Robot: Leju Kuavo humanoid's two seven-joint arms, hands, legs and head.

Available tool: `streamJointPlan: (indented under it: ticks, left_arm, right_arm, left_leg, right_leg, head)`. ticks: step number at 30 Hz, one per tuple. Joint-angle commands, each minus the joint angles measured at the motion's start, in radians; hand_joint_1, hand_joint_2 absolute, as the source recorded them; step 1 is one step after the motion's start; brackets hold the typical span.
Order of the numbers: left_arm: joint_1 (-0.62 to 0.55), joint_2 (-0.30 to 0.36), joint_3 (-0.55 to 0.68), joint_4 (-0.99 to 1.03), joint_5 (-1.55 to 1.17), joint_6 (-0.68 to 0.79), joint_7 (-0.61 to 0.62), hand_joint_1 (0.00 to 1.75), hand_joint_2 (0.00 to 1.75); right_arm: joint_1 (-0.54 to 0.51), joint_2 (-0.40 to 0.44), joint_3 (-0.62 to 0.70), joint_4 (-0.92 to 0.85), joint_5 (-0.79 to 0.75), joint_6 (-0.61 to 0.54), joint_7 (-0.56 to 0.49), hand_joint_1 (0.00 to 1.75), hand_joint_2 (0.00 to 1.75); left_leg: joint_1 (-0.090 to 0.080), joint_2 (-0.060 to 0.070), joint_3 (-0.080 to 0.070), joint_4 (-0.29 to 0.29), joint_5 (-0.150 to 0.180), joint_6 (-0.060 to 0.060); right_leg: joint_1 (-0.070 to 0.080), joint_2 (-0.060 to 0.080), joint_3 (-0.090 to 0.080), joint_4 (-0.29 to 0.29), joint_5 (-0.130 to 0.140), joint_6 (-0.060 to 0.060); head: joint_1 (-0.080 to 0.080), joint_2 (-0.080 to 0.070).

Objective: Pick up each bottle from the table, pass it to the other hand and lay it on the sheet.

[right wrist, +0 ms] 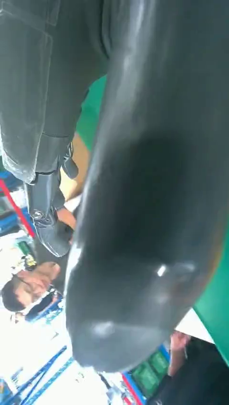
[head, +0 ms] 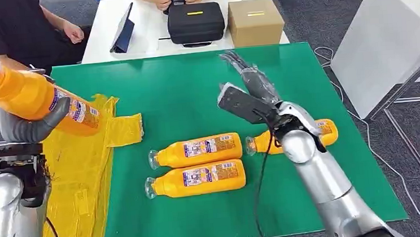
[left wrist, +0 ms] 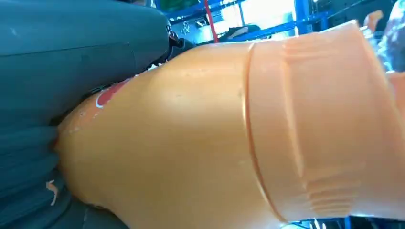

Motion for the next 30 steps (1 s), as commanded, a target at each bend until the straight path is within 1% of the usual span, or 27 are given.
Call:
streamJointPlan:
  ticks: [1, 2, 3, 4, 7, 8, 9, 10, 11, 12, 13, 14, 15, 16, 17, 18, 20, 21, 23, 24, 25, 26, 27, 28, 30]
  left_arm:
    - [-0.071, 0.091, -0.043, 0.109, -0.297, 0.133, -0.009, 1.75, 1.75]
    - [-0.077, 0.089, -0.043, 0.128, -0.342, 0.145, 0.0, 1.75, 1.75]
    - [-0.083, 0.092, -0.047, 0.148, -0.364, 0.135, 0.009, 1.75, 1.75]
    - [-0.087, 0.09, -0.045, 0.161, -0.369, 0.134, 0.005, 1.75, 1.75]
    - [-0.086, 0.085, -0.044, 0.161, -0.372, 0.133, 0.002, 1.75, 1.75]
    - [-0.086, 0.085, -0.044, 0.161, -0.372, 0.133, 0.002, 1.75, 1.75]
    - [-0.085, 0.084, -0.043, 0.159, -0.372, 0.134, 0.002, 1.75, 1.75]
    - [-0.09, 0.1, -0.06, 0.173, -0.427, 0.127, 0.032, 1.75, 1.75]
    - [-0.101, 0.116, -0.081, 0.194, -0.516, 0.168, 0.04, 1.75, 1.75]
    - [-0.126, 0.132, -0.106, 0.247, -0.635, 0.205, 0.069, 1.75, 1.75]
    - [-0.155, 0.15, -0.131, 0.315, -0.749, 0.24, 0.086, 1.75, 1.75]
    - [-0.166, 0.147, -0.128, 0.348, -0.756, 0.245, 0.076, 1.75, 1.75]
    - [-0.177, 0.159, -0.136, 0.396, -0.807, 0.27, 0.072, 1.75, 1.75]
    - [-0.194, 0.17, -0.152, 0.459, -0.856, 0.278, 0.078, 1.75, 1.75]
    - [-0.195, 0.166, -0.147, 0.498, -0.851, 0.275, 0.072, 1.75, 1.75]
    - [-0.202, 0.169, -0.171, 0.536, -0.902, 0.296, 0.081, 1.75, 1.75]
    - [-0.205, 0.14, -0.197, 0.616, -0.962, 0.359, 0.081, 1.75, 1.75]
    - [-0.207, 0.12, -0.262, 0.672, -1.144, 0.454, 0.154, 1.75, 1.75]
    - [-0.212, 0.081, -0.279, 0.723, -1.215, 0.488, 0.187, 1.75, 1.75]
    - [-0.229, 0.066, -0.313, 0.771, -1.31, 0.466, 0.261, 1.75, 1.75]
    - [-0.249, 0.035, -0.335, 0.828, -1.391, 0.446, 0.301, 1.75, 1.75]
    - [-0.255, 0.015, -0.336, 0.852, -1.419, 0.451, 0.313, 1.75, 1.75]
    - [-0.263, -0.002, -0.333, 0.873, -1.432, 0.454, 0.316, 1.75, 1.75]
    - [-0.266, -0.011, -0.327, 0.885, -1.432, 0.452, 0.31, 1.75, 1.75]
    - [-0.274, -0.036, -0.332, 0.919, -1.502, 0.435, 0.322, 1.75, 1.75]
  right_arm:
    - [0.132, -0.13, -0.097, -0.144, -0.048, -0.036, 0.002, 0.0, 0.0]
    - [0.164, -0.133, -0.122, -0.165, -0.057, -0.032, -0.005, 0.0, 0.0]
    - [0.188, -0.139, -0.136, -0.176, -0.057, -0.031, -0.007, 0.0, 0.0]
    - [0.199, -0.14, -0.144, -0.183, -0.057, -0.027, -0.01, 0.0, 0.0]
    - [0.191, -0.133, -0.14, -0.18, -0.056, -0.024, -0.009, 0.0, 0.0]
    - [0.191, -0.133, -0.14, -0.18, -0.056, -0.024, -0.009, 0.0, 0.0]
    - [0.186, -0.13, -0.137, -0.178, -0.054, -0.022, -0.009, 0.0, 0.0]
    - [0.2, -0.126, -0.149, -0.181, -0.052, -0.019, -0.002, 0.0, 0.0]
    - [0.213, -0.126, -0.16, -0.185, -0.055, -0.017, -0.002, 0.0, 0.0]
    - [0.237, -0.131, -0.174, -0.189, -0.065, -0.006, -0.004, 0.0, 0.0]
    - [0.257, -0.139, -0.182, -0.184, -0.077, 0.007, -0.015, 0.0, 0.0]
    - [0.263, -0.141, -0.185, -0.177, -0.08, 0.011, -0.022, 0.0, 0.0]
    - [0.275, -0.15, -0.183, -0.169, -0.089, 0.021, -0.039, 0.0, 0.0]
    - [0.28, -0.157, -0.179, -0.157, -0.101, 0.031, -0.051, 0.0, 0.0]
    - [0.287, -0.163, -0.174, -0.15, -0.104, 0.034, -0.058, 0.0, 0.0]
    - [0.292, -0.163, -0.173, -0.142, -0.107, 0.037, -0.062, 0.0, 0.0]
    - [0.312, -0.164, -0.171, -0.136, -0.108, 0.041, -0.071, 0.0, 0.0]
    - [0.344, -0.161, -0.173, -0.14, -0.094, 0.05, -0.071, 0.0, 0.0]
    - [0.369, -0.151, -0.18, -0.148, -0.079, 0.052, -0.08, 0.0, 0.0]
    - [0.379, -0.143, -0.186, -0.155, -0.071, 0.059, -0.088, 0.0, 0.0]
    - [0.394, -0.127, -0.203, -0.171, -0.046, 0.065, -0.091, 0.0, 0.0]
    - [0.403, -0.115, -0.215, -0.186, -0.034, 0.073, -0.091, 0.0, 0.0]
    - [0.41, -0.106, -0.225, -0.199, -0.027, 0.081, -0.089, 0.0, 0.0]
    - [0.413, -0.1, -0.233, -0.206, -0.021, 0.085, -0.086, 0.0, 0.0]
    - [0.431, -0.08, -0.267, -0.228, 0.005, 0.113, -0.086, 0.0, 0.0]
  left_leg:
    - [0.001, -0.004, 0.002, 0.0, 0.0, -0.002]
    - [0.002, -0.007, 0.005, -0.001, -0.001, -0.004]
    - [0.002, -0.006, 0.004, -0.001, 0.0, -0.003]
    - [0.002, -0.008, 0.006, -0.001, -0.001, -0.004]
    - [0.001, -0.003, 0.002, 0.0, 0.0, -0.002]
    - [0.001, -0.002, 0.004, 0.0, -0.002, -0.003]
    - [0.001, -0.001, 0.003, 0.0, -0.001, -0.003]
    - [0.001, -0.001, 0.005, 0.001, -0.002, -0.003]
    - [0.001, -0.002, 0.004, 0.0, -0.001, -0.003]
    - [0.002, -0.002, 0.005, 0.0, -0.002, -0.004]
    - [0.001, -0.003, 0.003, 0.0, -0.001, -0.003]
    - [0.002, -0.007, 0.005, 0.0, -0.001, -0.004]
    - [0.002, -0.006, 0.006, 0.0, -0.001, -0.004]
    - [0.002, -0.008, 0.007, 0.0, -0.001, -0.005]
    - [0.001, -0.005, 0.006, -0.001, 0.0, -0.003]
    - [0.001, -0.004, 0.007, -0.002, -0.001, -0.004]
    - [0.001, -0.002, 0.01, -0.002, -0.002, -0.005]
    - [0.001, -0.002, 0.008, -0.003, -0.001, -0.003]
    - [0.001, -0.005, 0.009, -0.003, -0.001, -0.003]
    - [0.001, -0.008, 0.01, -0.004, -0.001, -0.004]
    - [0.001, -0.008, 0.01, -0.003, -0.001, -0.004]
    - [0.001, -0.007, 0.006, -0.002, 0.0, -0.002]
    - [0.001, -0.009, 0.008, -0.001, -0.001, -0.003]
    - [0.0, -0.007, 0.005, -0.001, 0.0, -0.002]
    - [0.001, -0.007, 0.006, 0.0, -0.002, -0.003]
  right_leg:
    - [0.001, -0.005, 0.003, -0.001, -0.001, -0.001]
    - [0.002, -0.008, 0.007, -0.001, -0.003, -0.001]
    - [0.002, -0.007, 0.005, -0.001, -0.002, -0.001]
    - [0.002, -0.009, 0.008, -0.001, -0.004, -0.001]
    - [0.001, -0.003, 0.003, 0.0, -0.001, -0.001]
    - [0.001, -0.003, 0.005, 0.0, -0.003, -0.001]
    - [0.001, -0.002, 0.003, 0.0, -0.002, -0.001]
    - [0.001, -0.003, 0.005, 0.001, -0.003, -0.001]
    - [0.001, -0.003, 0.004, 0.0, -0.002, -0.001]
    - [0.002, -0.003, 0.006, 0.0, -0.003, -0.001]
    - [0.001, -0.004, 0.004, 0.0, -0.002, -0.001]
    - [0.002, -0.008, 0.007, 0.0, -0.004, -0.001]
    - [0.002, -0.007, 0.008, -0.001, -0.003, -0.001]
    - [0.002, -0.009, 0.009, -0.001, -0.004, -0.002]
    - [0.001, -0.006, 0.006, -0.001, -0.002, -0.001]
    - [0.001, -0.005, 0.008, -0.002, -0.002, -0.001]
    - [0.002, -0.004, 0.01, -0.002, -0.003, -0.002]
    - [0.001, -0.003, 0.009, -0.003, -0.002, -0.001]
    - [0.001, -0.006, 0.01, -0.003, -0.003, -0.001]
    - [0.002, -0.009, 0.012, -0.004, -0.003, -0.001]
    - [0.001, -0.009, 0.012, -0.004, -0.004, -0.001]
    - [0.001, -0.007, 0.007, -0.002, -0.003, 0.0]
    - [0.001, -0.01, 0.01, -0.002, -0.004, -0.001]
    - [0.001, -0.007, 0.006, -0.001, -0.003, 0.0]
    - [0.001, -0.008, 0.008, -0.001, -0.004, -0.001]
  head:
    - [0.0, 0.0]
    - [0.0, 0.0]
    - [0.0, 0.0]
    - [0.0, 0.0]
    - [0.0, 0.0]
    - [0.0, 0.0]
    - [0.0, 0.0]
    - [0.001, 0.0]
    - [0.0, 0.0]
    - [0.0, 0.0]
    - [0.0, 0.0]
    - [0.0, 0.0]
    - [0.0, 0.0]
    - [0.0, 0.0]
    - [0.0, 0.0]
    - [0.0, 0.0]
    - [0.0, 0.0]
    - [0.0, 0.0]
    - [0.0, 0.0]
    - [0.0, 0.0]
    - [0.0, 0.0]
    - [0.0, 0.0]
    - [0.0, 0.0]
    - [0.0, 0.0]
    - [0.0, 0.0]
